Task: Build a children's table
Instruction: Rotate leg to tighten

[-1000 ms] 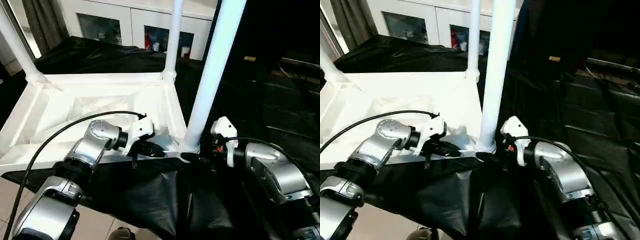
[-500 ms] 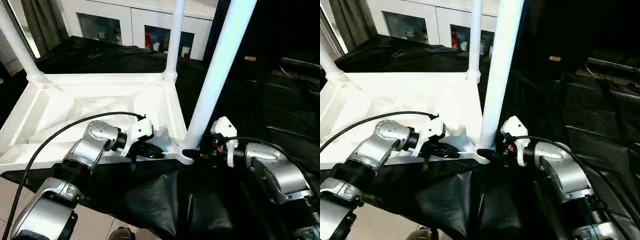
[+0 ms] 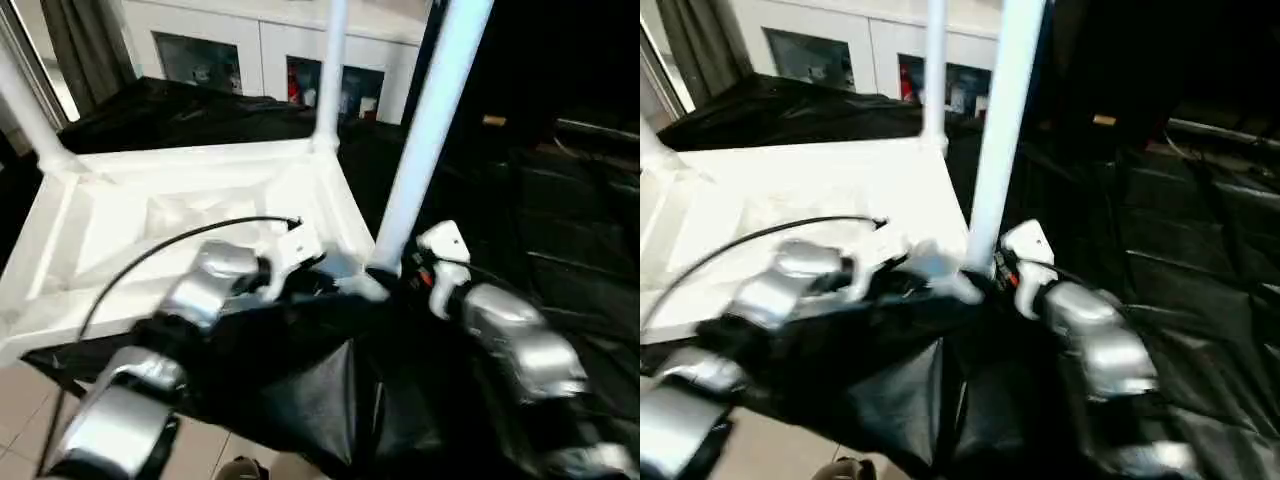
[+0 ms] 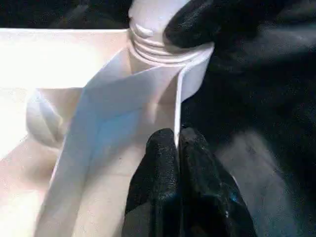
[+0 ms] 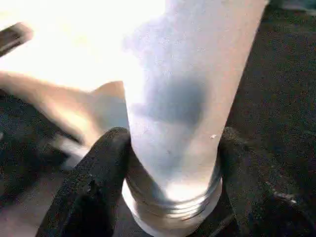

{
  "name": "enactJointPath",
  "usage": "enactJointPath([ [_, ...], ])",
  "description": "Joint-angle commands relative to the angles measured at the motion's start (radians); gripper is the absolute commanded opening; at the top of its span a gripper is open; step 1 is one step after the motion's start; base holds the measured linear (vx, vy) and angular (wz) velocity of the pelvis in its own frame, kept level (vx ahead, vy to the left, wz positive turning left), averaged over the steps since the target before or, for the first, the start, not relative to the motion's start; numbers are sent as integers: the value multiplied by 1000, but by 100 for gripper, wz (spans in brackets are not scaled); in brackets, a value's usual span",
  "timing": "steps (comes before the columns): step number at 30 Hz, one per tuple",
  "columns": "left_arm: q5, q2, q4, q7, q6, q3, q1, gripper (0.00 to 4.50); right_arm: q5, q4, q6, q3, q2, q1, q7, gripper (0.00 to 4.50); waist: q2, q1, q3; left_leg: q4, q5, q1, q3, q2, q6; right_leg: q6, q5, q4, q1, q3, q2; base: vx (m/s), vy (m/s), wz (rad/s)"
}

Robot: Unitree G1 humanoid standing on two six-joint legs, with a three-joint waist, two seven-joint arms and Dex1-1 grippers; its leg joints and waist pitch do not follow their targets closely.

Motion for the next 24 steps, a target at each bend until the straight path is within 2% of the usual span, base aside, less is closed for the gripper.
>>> enactJointPath([
  [1, 8, -49, 51, 199, 53, 42, -31, 0, -17, 84, 45, -2, 55, 1, -140, 249, -4, -5, -61, -71, -350, 26, -16, 34, -38, -167, -377, -95, 23, 41, -63, 0, 0, 0],
  [2, 17, -89, 87, 262, 59, 44, -53, 0, -25, 132, 45, -22, 104, -30, -229, 249, -2, -7, -63, -70, -353, 28, -15, 34, -40, -164, -373, -97, 18, 43, -63, 0, 0, 0],
  [3, 21, -99, 97, 272, 56, 43, -59, 0, -25, 143, 40, -27, 117, -38, -241, 249, 1, -7, -62, -70, -364, 31, -16, 33, -44, -163, -377, -98, 15, 43, -63, 0, 0, 0],
  [4, 25, -112, 109, 280, 51, 41, -65, 0, -25, 146, 30, -25, 132, -45, -242, 249, -1, -7, -62, -69, -370, 30, -15, 31, -38, -156, -371, -103, 19, 43, -63, 0, 0, 0],
  [8, 37, -137, 134, 263, 27, 22, -83, 0, -49, 121, -18, 29, 151, -57, -190, 249, -2, -2, -64, -70, -331, 20, -14, 30, -14, -143, -293, -97, 28, 44, -60, 0, 0, 0],
  [9, 38, -139, 138, 259, 23, 21, -86, 0, -52, 120, -26, 32, 152, -58, -183, 276, 0, -2, -65, -71, -319, 17, -15, 30, -11, -140, -281, -96, 30, 43, -58, 0, 0, 0],
  [11, 37, -138, 142, 252, 18, 21, -89, 0, -55, 119, -41, 31, 153, -59, -179, 288, -2, -3, -64, -69, -327, 21, -14, 30, -5, -150, -285, -98, 28, 43, -59, 0, 0, 0],
  [13, 35, -132, 148, 226, -1, 17, -92, 0, -48, 116, -63, 22, 148, -62, -164, 291, -1, -5, -61, -72, -332, 17, -16, 30, -3, -148, -297, -99, 30, 42, -59, 0, 0, 0],
  [15, 29, -116, 143, 170, -31, 11, -85, 0, -44, 106, -81, 16, 118, -67, -131, 326, -2, -8, -61, -72, -338, 18, -16, 30, -3, -148, -306, -100, 28, 42, -58, 0, 0, 0],
  [18, 26, -109, 139, 146, -41, 8, -81, 0, -45, 100, -88, 13, 101, -68, -113, 333, -2, -13, -60, -72, -342, 17, -17, 32, 2, -155, -304, -100, 27, 42, -59, 0, 0, 0],
  [19, 22, -88, 120, 93, -53, 0, -69, 0, -39, 83, -84, 16, 58, -66, -51, 333, -3, -14, -59, -72, -335, 17, -15, 31, 6, -159, -298, -100, 28, 42, -59, 0, 0, 0],
  [20, 17, -68, 102, 39, -72, -7, -57, 0, -37, 68, -81, 21, 15, -64, 8, 355, -1, -11, -59, -72, -336, 17, -17, 31, 10, -156, -302, -101, 29, 41, -59, 0, 0, 0],
  [21, 12, -53, 88, -3, -76, -12, -49, 0, -36, 56, -77, 27, -19, -61, 55, 355, -6, -11, -59, -70, -317, 12, -16, 30, 20, -154, -288, -99, 35, 41, -60, 0, 0, 0],
  [22, 7, -34, 73, -49, -86, -18, -38, 0, -36, 40, -71, 40, -59, -55, 113, 373, -4, -10, -61, -66, -286, 11, -13, 31, 31, -167, -245, -95, 36, 43, -60, 0, 0, 0],
  [24, -3, -15, 57, -102, -101, -22, -26, 0, -43, 22, -69, 56, -101, -46, 168, 381, -5, -9, -64, -61, -240, 10, -11, 32, 48, -195, -156, -83, 38, 42, -56, 0, 0, 0],
])
